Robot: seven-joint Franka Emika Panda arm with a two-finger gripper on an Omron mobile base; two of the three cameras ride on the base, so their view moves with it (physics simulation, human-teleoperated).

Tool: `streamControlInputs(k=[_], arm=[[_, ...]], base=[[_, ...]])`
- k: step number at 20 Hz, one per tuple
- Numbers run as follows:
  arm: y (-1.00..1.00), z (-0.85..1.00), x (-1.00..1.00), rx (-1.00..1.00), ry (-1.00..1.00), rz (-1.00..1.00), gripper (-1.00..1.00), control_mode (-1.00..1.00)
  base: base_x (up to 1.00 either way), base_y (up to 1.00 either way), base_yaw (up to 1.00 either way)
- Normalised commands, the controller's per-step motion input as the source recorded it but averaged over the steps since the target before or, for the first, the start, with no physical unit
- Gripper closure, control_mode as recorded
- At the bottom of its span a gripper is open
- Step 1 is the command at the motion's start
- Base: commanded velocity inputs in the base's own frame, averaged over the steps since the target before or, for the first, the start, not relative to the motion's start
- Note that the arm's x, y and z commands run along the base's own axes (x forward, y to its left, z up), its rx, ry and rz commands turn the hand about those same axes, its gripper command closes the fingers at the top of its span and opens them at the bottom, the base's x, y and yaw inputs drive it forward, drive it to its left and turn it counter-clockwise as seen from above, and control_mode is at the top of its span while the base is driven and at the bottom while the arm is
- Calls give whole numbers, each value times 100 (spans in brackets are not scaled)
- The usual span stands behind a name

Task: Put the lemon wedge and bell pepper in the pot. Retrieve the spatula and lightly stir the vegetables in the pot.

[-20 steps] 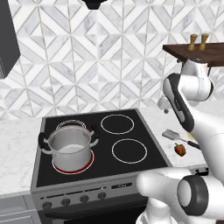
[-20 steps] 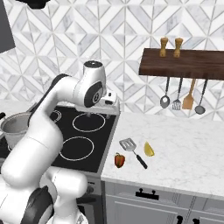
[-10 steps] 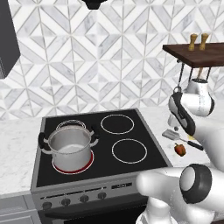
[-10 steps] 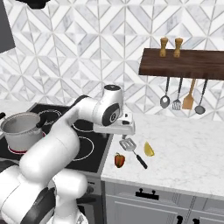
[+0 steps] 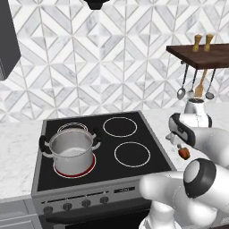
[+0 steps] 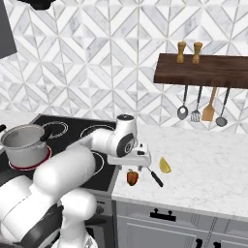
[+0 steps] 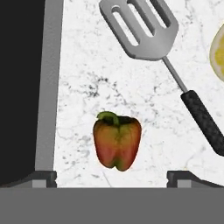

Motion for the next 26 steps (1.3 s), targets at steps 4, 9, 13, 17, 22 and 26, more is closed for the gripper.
streamControlInputs(k=[4,9,13,17,22,26], arm=[[-12,-44,-1,0,0,0,-100,-100],[-9,-41,1,0,0,0,-100,-100],[-6,-26,1,0,0,0,-100,-100],[0,-19,6,0,0,0,-100,-100],[0,-10,13,0,0,0,100,-100],[0,2,2,0,-7,0,100,-100]], base=[[0,0,0],[0,0,0],[0,0,0],[0,0,0],[0,0,0],[0,0,0]])
